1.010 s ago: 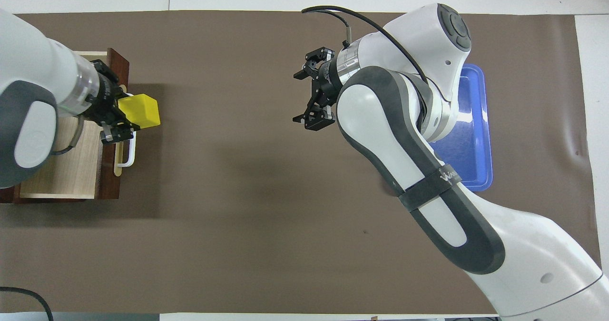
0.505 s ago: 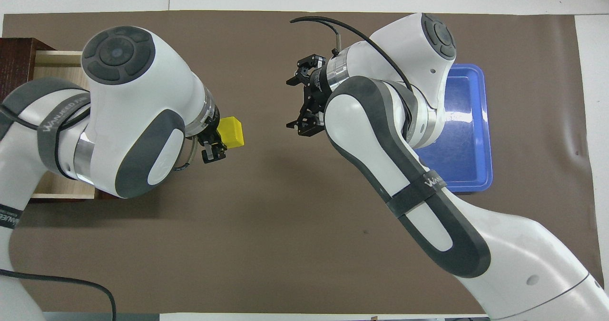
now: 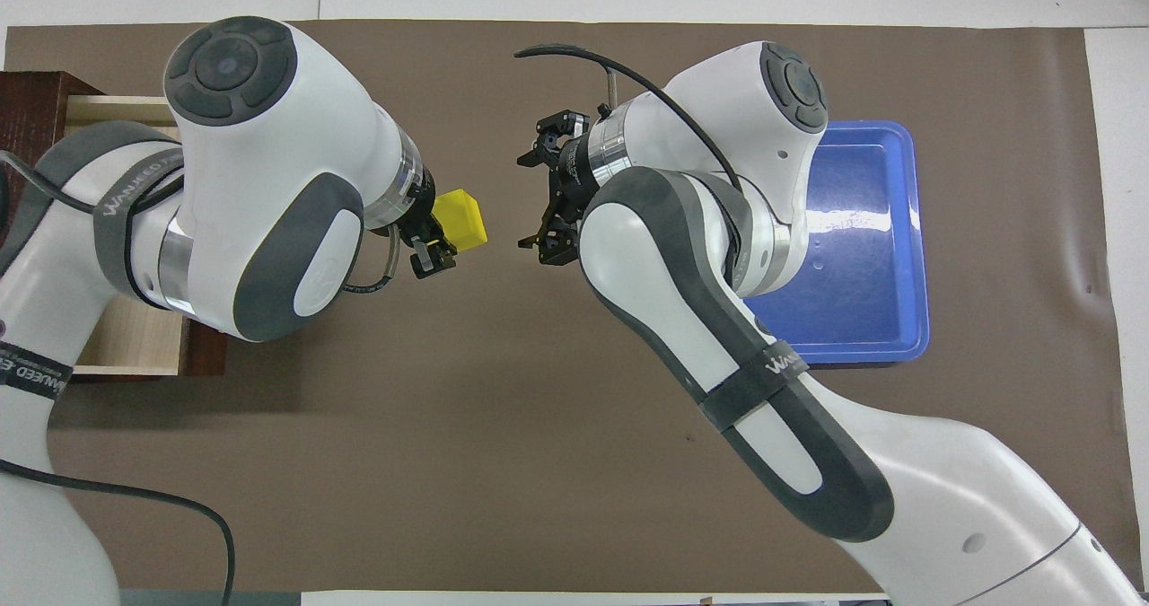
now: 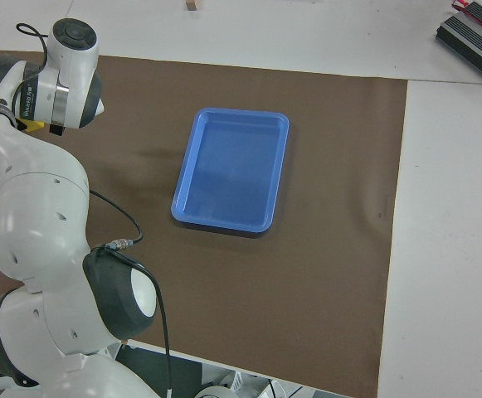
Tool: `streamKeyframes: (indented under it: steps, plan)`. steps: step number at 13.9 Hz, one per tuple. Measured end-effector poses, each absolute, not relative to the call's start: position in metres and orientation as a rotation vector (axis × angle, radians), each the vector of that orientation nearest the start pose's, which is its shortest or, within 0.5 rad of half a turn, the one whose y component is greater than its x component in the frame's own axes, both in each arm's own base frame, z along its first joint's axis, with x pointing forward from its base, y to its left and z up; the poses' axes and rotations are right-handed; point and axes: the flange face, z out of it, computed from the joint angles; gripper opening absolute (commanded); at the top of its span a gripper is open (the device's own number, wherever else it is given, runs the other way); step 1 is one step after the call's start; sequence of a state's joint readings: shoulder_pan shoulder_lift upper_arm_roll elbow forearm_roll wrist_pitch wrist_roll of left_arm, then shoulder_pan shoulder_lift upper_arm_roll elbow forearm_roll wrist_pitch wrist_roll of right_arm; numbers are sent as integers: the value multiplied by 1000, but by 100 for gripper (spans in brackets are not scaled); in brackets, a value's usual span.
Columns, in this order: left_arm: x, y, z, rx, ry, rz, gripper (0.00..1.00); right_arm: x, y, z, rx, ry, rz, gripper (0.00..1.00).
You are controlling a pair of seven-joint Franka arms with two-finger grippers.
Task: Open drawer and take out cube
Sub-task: 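Grasp the yellow cube with the right gripper from the left gripper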
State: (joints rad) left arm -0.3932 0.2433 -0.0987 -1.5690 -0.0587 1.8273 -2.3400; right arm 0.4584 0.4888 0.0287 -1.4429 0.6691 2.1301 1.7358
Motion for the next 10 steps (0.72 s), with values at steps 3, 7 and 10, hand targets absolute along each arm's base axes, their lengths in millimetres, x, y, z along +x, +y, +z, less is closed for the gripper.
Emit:
streamKeyframes:
  steps: [3,7,10]
  plan:
    - [553,-321,499,1923,2463,-53,0,621,367,434,-1926,1787,621,100]
    - [552,-323,497,1925,2456,-41,0,621,367,434,-1950,1762,606,100]
    - [552,-322,495,1925,2457,-41,0,619,369,433,-1980,1752,595,100]
